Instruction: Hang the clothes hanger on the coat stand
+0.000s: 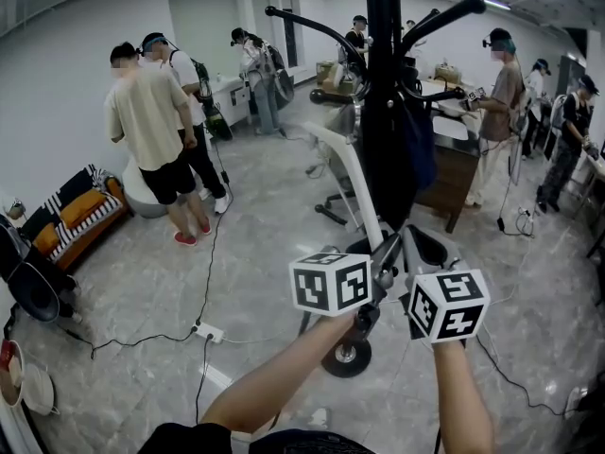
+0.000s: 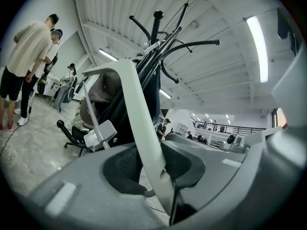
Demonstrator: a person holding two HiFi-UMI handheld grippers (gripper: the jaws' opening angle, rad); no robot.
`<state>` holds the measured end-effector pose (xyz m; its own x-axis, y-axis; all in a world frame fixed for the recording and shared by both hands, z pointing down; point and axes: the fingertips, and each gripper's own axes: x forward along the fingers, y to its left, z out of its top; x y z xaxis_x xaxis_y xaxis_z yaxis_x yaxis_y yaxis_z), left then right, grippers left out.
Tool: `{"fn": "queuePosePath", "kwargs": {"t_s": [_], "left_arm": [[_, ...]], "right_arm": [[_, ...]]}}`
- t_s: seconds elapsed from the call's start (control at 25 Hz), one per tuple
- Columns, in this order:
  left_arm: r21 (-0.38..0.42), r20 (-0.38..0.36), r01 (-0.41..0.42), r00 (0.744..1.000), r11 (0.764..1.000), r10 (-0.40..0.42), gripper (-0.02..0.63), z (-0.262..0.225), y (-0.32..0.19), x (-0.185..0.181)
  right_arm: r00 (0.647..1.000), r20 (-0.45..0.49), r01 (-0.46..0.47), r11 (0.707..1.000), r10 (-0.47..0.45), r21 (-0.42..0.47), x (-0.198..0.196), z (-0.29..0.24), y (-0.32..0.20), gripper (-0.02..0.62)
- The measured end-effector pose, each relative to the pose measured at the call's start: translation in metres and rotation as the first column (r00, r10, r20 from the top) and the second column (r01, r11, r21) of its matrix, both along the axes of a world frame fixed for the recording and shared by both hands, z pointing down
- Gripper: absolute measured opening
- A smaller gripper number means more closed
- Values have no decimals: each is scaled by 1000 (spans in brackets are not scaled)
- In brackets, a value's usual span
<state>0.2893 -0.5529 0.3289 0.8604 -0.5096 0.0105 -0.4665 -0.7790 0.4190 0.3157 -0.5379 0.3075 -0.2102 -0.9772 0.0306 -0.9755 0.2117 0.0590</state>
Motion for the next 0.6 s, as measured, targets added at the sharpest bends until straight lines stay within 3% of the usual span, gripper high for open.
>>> {"fn": "queuePosePath", "kwargs": {"t_s": [0.6], "left_arm": [[59, -25, 22, 999, 998, -20, 121, -11, 12, -2]], "right_arm": [[1000, -4, 7, 1000, -7, 7, 2, -4, 14, 2]]}}
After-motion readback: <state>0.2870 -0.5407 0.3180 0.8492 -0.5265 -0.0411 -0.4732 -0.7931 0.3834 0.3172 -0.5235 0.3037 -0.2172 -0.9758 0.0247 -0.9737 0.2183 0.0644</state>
